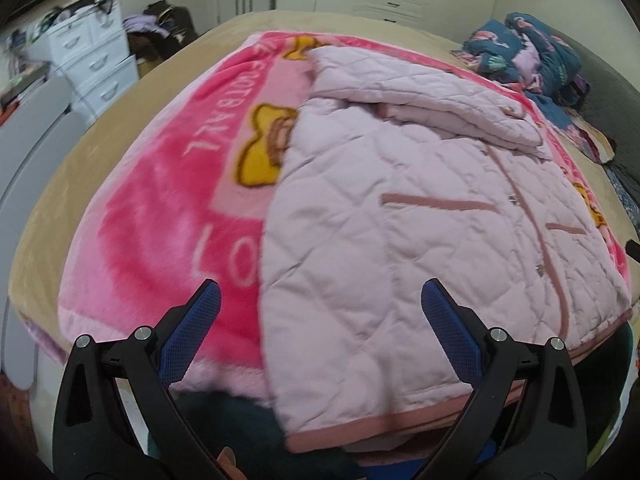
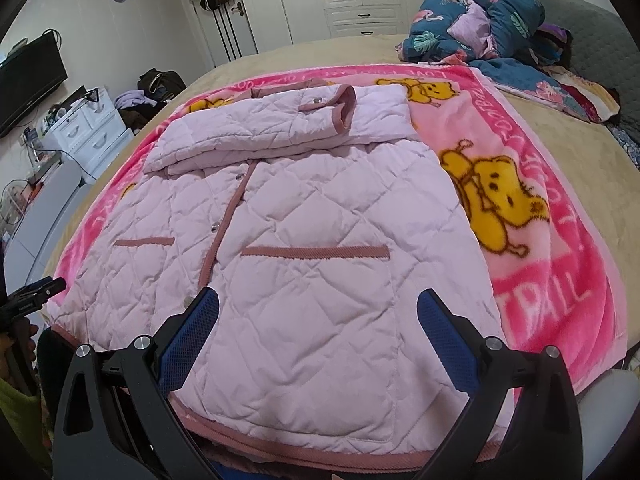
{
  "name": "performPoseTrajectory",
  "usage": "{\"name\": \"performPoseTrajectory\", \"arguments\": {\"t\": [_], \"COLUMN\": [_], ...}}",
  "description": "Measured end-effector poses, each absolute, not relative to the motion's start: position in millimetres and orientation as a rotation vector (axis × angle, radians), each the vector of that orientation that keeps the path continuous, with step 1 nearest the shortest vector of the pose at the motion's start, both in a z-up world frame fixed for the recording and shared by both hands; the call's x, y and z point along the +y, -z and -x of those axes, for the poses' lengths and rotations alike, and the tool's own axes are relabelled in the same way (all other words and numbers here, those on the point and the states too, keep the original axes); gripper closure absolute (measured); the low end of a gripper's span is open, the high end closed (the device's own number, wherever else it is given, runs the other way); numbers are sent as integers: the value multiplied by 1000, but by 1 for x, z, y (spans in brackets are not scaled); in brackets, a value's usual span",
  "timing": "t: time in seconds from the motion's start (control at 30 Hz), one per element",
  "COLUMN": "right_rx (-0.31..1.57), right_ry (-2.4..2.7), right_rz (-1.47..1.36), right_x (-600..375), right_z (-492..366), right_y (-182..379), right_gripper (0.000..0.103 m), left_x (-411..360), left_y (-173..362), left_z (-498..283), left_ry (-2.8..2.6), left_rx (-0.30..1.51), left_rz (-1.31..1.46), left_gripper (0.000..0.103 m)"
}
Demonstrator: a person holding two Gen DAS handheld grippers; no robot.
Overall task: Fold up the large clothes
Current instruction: 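Move both tools down to the jacket hem, then grasp the hem with the left tool while the right tool grasps the hem too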
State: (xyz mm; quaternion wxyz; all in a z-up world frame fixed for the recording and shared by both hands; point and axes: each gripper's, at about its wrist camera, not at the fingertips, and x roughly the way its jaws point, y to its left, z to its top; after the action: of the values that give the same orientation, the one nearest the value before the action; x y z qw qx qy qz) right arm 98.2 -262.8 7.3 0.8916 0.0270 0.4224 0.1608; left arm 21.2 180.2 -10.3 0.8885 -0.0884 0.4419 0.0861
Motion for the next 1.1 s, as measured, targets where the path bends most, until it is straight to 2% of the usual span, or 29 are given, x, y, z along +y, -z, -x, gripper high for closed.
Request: {"name": "performPoseTrajectory", "arguments": {"t": [0.47, 0.9, 0.93, 1.0, 1.03, 1.07, 1.1], "right_rx": [942, 957, 957, 959, 961, 964, 966], "right_ry": [-293, -222, -218, -208, -206, -203, -199], "right_rz": [-61, -128, -129, -135, -137, -135, -133], "right_x": [-289, -329, -330, -334, -336, -337, -338], "right_z": [-87, -79, -79, -78, -77, -77, -77], "right_y": [13, 25, 25, 25, 26, 26, 27], "right_gripper": [4, 4, 4, 4, 4, 4, 4], "left_x": [190, 170, 166, 162, 159, 158, 157], "left_y": [40, 49, 49, 49, 48, 47, 46], "left_z": [1, -4, -5, -5, -6, -6, -6], "left_ry": [-165, -43, -37, -42, -37, -36, -33], "left_rx": [1008, 989, 986, 974, 965, 952, 943], "left_rz": [234, 311, 305, 288, 284, 280, 277], "left_gripper": [9, 10, 14, 30, 44, 52, 55]}}
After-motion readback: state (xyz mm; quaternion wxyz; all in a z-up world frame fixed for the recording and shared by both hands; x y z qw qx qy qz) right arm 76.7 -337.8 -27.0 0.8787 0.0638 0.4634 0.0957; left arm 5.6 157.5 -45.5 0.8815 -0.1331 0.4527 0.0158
